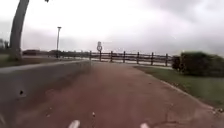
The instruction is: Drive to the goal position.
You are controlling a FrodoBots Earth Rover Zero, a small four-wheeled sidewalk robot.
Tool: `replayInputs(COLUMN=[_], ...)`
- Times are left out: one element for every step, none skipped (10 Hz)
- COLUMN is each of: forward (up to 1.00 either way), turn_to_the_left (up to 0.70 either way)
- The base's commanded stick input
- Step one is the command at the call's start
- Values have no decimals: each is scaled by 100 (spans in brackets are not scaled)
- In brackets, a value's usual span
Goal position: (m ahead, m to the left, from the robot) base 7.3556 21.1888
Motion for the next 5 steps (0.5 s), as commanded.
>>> replayInputs(forward=[70, 70, 70, 70, 70], turn_to_the_left=[0, 1, 2, 1, 0])
